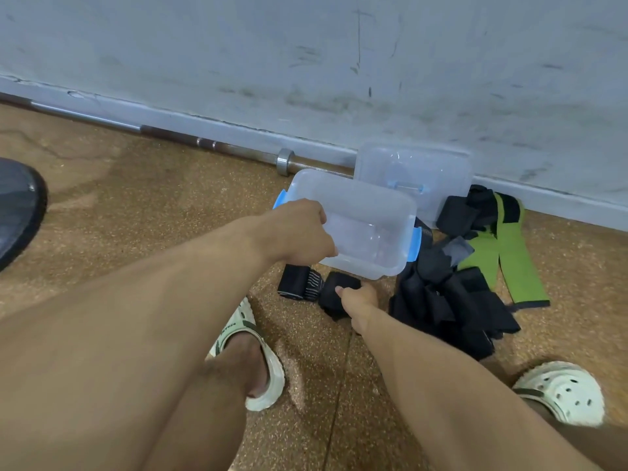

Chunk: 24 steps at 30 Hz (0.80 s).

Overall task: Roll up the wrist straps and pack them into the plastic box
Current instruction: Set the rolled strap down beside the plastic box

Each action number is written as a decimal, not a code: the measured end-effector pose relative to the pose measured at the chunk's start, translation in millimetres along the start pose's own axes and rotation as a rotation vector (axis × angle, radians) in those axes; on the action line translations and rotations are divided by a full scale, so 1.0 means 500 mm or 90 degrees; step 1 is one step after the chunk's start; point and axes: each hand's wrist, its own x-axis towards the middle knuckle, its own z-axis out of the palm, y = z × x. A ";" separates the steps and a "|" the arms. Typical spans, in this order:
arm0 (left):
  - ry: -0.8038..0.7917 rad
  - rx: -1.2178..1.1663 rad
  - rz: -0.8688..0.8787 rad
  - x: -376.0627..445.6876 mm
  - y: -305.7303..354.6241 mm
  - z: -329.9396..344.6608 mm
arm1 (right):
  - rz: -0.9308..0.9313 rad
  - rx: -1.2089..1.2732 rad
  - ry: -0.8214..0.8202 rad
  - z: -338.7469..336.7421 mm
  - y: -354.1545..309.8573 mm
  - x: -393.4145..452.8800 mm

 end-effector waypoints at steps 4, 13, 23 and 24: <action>0.008 0.008 0.003 0.004 0.004 0.001 | -0.006 0.018 -0.037 0.035 0.005 -0.002; -0.006 0.046 -0.017 0.000 -0.010 0.005 | -0.027 0.034 -0.068 0.069 -0.006 -0.010; -0.003 0.079 0.003 0.013 -0.004 0.010 | -0.077 -0.045 -0.055 0.056 -0.003 -0.017; -0.003 0.088 0.006 0.012 -0.001 0.010 | -0.100 -0.082 -0.056 0.045 -0.006 -0.023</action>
